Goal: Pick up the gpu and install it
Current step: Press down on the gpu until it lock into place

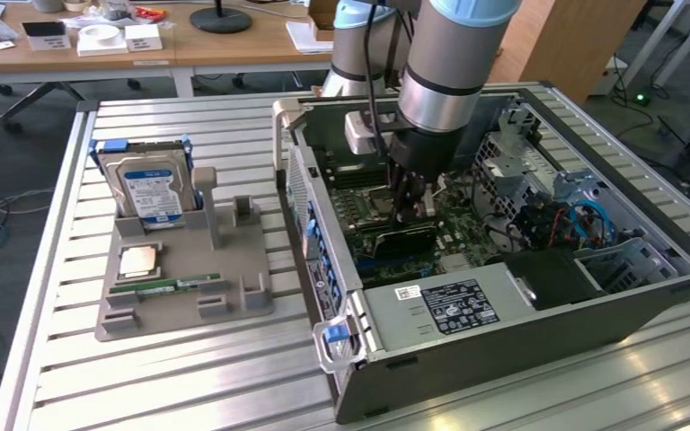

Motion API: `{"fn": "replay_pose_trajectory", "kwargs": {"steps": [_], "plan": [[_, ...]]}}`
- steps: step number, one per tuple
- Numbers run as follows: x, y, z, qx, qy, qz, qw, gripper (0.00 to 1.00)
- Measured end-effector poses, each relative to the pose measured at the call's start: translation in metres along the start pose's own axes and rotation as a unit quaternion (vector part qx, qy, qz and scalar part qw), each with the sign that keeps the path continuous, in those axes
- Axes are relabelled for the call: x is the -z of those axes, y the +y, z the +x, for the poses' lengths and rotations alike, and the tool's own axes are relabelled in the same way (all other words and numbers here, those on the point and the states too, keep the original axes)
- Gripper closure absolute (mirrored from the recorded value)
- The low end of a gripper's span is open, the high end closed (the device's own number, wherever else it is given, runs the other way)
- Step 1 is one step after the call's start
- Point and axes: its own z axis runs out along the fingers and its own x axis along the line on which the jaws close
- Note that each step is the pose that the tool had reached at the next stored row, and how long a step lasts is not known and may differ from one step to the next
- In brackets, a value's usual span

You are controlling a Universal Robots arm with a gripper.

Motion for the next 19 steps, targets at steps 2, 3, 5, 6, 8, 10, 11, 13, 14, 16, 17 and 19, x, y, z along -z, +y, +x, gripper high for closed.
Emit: {"fn": "replay_pose_trajectory", "kwargs": {"steps": [2, 3, 5, 6, 8, 10, 11, 13, 14, 16, 17, 19], "plan": [[0.0000, 0.0003, 0.0000, 0.000, 0.0001, 0.0000, 1.0000, 0.89], [-0.0001, 0.0006, -0.0001, 0.000, 0.0000, 0.0000, 1.0000, 0.89], [-0.0003, 0.0013, -0.0001, 0.000, 0.0000, 0.0001, 1.0000, 0.89], [-0.0004, 0.0017, 0.0000, 0.000, 0.0000, 0.0001, 1.0000, 0.89], [-0.0004, 0.0021, 0.0000, 0.000, 0.0001, 0.0001, 1.0000, 0.89], [-0.0006, 0.0021, 0.0001, 0.000, 0.0002, 0.0001, 1.0000, 0.89], [-0.0011, 0.0022, 0.0001, 0.000, 0.0000, 0.0002, 1.0000, 0.89], [-0.0014, 0.0022, 0.0002, 0.000, 0.0001, 0.0002, 1.0000, 0.89], [-0.0014, 0.0022, 0.0002, 0.000, 0.0002, 0.0002, 1.0000, 0.89], [-0.0014, 0.0022, 0.0002, 0.000, 0.0002, 0.0002, 1.0000, 0.89], [-0.0015, 0.0022, 0.0004, 0.000, 0.0001, 0.0002, 1.0000, 0.89], [-0.0015, 0.0022, 0.0012, 0.000, 0.0001, 0.0002, 1.0000, 0.89]]}}
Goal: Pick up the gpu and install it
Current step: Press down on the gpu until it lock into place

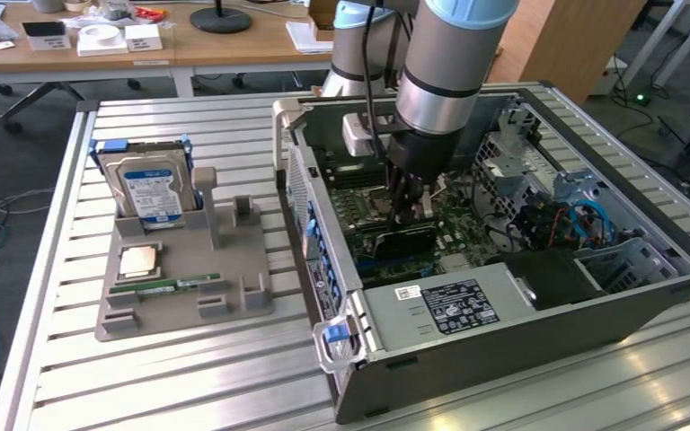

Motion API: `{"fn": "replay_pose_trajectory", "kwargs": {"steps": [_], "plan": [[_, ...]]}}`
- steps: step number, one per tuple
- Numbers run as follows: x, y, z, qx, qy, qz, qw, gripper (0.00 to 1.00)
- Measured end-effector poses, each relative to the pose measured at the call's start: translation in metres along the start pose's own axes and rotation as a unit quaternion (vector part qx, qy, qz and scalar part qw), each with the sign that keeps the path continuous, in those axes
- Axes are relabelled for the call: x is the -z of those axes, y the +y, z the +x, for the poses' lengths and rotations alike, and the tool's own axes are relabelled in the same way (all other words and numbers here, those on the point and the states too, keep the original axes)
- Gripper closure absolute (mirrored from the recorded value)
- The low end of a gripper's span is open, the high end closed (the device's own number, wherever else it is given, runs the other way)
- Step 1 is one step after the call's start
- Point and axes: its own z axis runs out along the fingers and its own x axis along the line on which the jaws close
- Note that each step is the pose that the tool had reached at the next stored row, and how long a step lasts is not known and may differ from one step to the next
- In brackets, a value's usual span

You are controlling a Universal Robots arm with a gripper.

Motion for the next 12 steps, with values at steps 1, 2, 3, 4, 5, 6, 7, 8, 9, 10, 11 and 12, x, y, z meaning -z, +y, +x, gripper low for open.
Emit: {"fn": "replay_pose_trajectory", "kwargs": {"steps": [1, 2, 3, 4, 5, 6, 7, 8, 9, 10, 11, 12], "plan": [[0.0000, 0.0000, 0.0000, 0.000, 0.0000, 0.0000, 1.0000, 0.89], [0.0000, 0.0000, 0.0000, 0.000, 0.0000, 0.0000, 1.0000, 0.89], [0.0000, -0.0001, 0.0001, 0.000, 0.0000, 0.0000, 1.0000, 0.89], [0.0000, -0.0001, 0.0001, 0.000, 0.0000, 0.0000, 1.0000, 0.89], [-0.0007, 0.0000, 0.0002, 0.000, -0.0001, 0.0003, 1.0000, 0.89], [-0.0014, 0.0002, 0.0003, 0.000, 0.0000, 0.0007, 1.0000, 0.89], [-0.0015, 0.0002, 0.0003, 0.000, 0.0001, 0.0007, 1.0000, 0.89], [-0.0014, 0.0002, 0.0003, 0.000, 0.0001, 0.0007, 1.0000, 0.89], [-0.0015, 0.0002, 0.0003, 0.000, 0.0001, 0.0008, 1.0000, 0.89], [-0.0015, 0.0002, 0.0002, 0.000, 0.0000, 0.0008, 1.0000, 0.89], [-0.0016, 0.0003, 0.0002, 0.000, 0.0001, 0.0008, 1.0000, 0.89], [-0.0019, 0.0003, 0.0002, 0.000, 0.0000, 0.0008, 1.0000, 0.89]]}}
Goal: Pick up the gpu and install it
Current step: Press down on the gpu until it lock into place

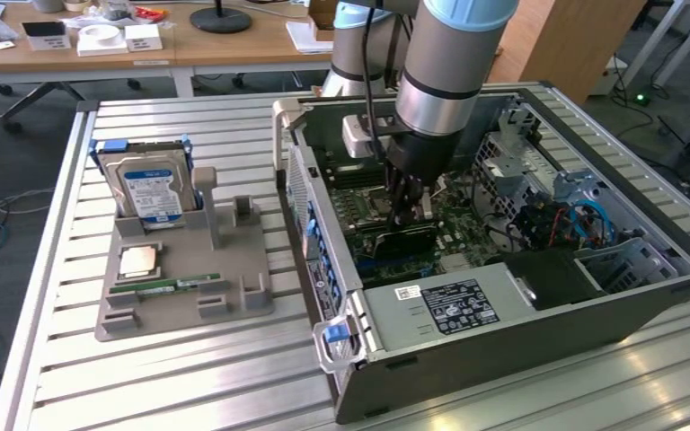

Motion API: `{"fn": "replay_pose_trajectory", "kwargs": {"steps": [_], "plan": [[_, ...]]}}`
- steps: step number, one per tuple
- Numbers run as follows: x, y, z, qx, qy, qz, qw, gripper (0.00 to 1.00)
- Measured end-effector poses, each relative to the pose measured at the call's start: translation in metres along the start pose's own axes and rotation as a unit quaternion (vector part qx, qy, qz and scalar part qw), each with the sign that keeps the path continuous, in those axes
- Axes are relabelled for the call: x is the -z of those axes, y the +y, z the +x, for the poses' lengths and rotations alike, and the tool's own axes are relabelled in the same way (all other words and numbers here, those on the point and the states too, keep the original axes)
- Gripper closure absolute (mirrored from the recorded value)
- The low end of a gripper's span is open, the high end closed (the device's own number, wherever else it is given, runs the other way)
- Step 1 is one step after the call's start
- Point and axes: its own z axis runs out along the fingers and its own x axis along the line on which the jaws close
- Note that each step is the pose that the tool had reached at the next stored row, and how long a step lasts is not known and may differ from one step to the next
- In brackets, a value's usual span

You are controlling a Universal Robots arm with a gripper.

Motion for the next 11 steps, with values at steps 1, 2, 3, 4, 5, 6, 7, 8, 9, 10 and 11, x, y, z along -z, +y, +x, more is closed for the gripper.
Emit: {"fn": "replay_pose_trajectory", "kwargs": {"steps": [1, 2, 3, 4, 5, 6, 7, 8, 9, 10, 11], "plan": [[-0.0001, 0.0000, 0.0000, 0.000, 0.0000, 0.0000, 1.0000, 0.89], [-0.0001, 0.0000, 0.0000, 0.000, 0.0000, 0.0000, 1.0000, 0.89], [-0.0001, 0.0000, 0.0000, 0.000, 0.0000, 0.0000, 1.0000, 0.89], [-0.0005, 0.0002, 0.0000, 0.000, -0.0001, 0.0000, 1.0000, 0.89], [-0.0008, 0.0002, 0.0001, 0.000, 0.0001, 0.0000, 1.0000, 0.89], [-0.0008, 0.0002, 0.0001, 0.000, 0.0001, 0.0000, 1.0000, 0.89], [-0.0008, 0.0002, 0.0001, 0.000, 0.0001, 0.0000, 1.0000, 0.89], [-0.0008, 0.0002, 0.0001, 0.000, 0.0001, 0.0000, 1.0000, 0.89], [-0.0007, 0.0002, 0.0001, 0.000, 0.0000, 0.0000, 1.0000, 0.89], [-0.0003, 0.0002, 0.0000, 0.000, 0.0000, 0.0000, 1.0000, 0.89], [0.0004, 0.0002, 0.0000, 0.000, 0.0001, 0.0001, 1.0000, 0.89]]}}
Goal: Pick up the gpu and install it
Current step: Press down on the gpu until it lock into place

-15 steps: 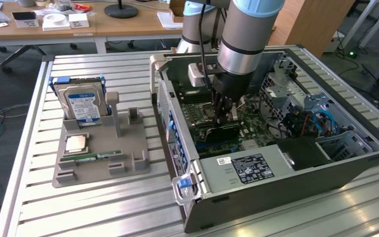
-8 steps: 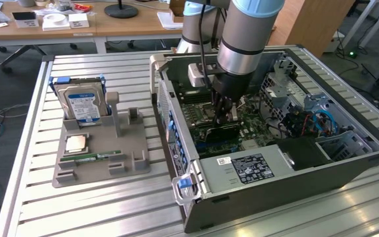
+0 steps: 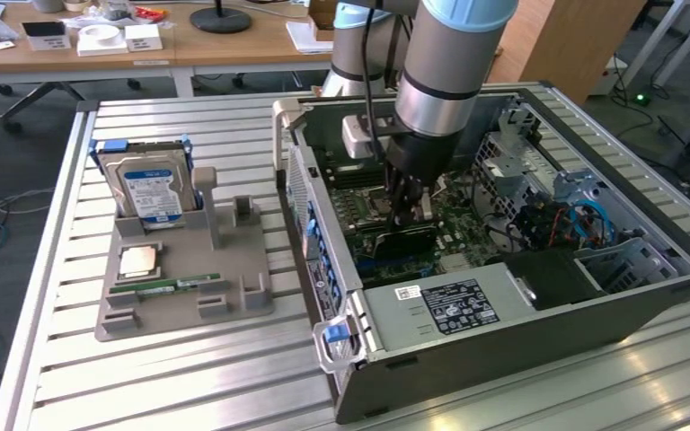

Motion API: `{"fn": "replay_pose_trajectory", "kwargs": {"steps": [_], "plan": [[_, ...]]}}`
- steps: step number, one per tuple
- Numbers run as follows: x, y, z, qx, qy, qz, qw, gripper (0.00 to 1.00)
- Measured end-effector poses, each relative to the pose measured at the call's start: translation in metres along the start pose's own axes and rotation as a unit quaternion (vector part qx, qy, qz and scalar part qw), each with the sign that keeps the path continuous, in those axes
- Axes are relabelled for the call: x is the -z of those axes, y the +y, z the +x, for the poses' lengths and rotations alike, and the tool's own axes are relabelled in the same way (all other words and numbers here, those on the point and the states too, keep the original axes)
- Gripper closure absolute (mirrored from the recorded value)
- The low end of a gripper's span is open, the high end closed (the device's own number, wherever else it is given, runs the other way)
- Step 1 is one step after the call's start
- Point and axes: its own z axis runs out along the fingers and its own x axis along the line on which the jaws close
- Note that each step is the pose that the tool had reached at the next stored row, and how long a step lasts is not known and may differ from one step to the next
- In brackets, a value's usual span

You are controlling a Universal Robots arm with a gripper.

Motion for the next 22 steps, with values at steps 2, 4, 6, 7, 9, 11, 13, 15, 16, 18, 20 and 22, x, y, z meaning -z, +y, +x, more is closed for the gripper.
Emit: {"fn": "replay_pose_trajectory", "kwargs": {"steps": [2, 4, 6, 7, 9, 11, 13, 15, 16, 18, 20, 22], "plan": [[0.0005, 0.0000, 0.000, 0.000, 0.0000, 0.0000, 1.0000, 0.89], [0.0006, 0.0000, 0.000, 0.000, 0.0001, 0.0002, 1.0000, 0.89], [0.0005, 0.0001, 0.000, 0.000, -0.0004, 0.0014, 1.0000, 0.89], [0.0005, 0.0001, -0.001, 0.000, -0.0004, 0.0015, 1.0000, 0.89], [0.0004, 0.0000, -0.001, 0.000, -0.0005, 0.0017, 1.0000, 0.89], [0.0004, 0.0001, -0.002, 0.000, -0.0005, 0.0018, 1.0000, 0.89], [0.0003, 0.0002, -0.002, 0.000, -0.0006, 0.0019, 1.0000, 0.89], [-0.0078, 0.0074, -0.016, 0.000, 0.0070, 0.0022, 1.0000, 0.89], [-0.0078, 0.0074, -0.016, 0.000, 0.0070, 0.0022, 1.0000, 0.89], [-0.0078, 0.0074, -0.016, 0.000, 0.0070, 0.0022, 1.0000, 0.89], [-0.0078, 0.0074, -0.016, 0.000, 0.0070, 0.0022, 1.0000, 0.89], [-0.0078, 0.0074, -0.016, 0.000, 0.0070, 0.0022, 1.0000, 0.89]]}}
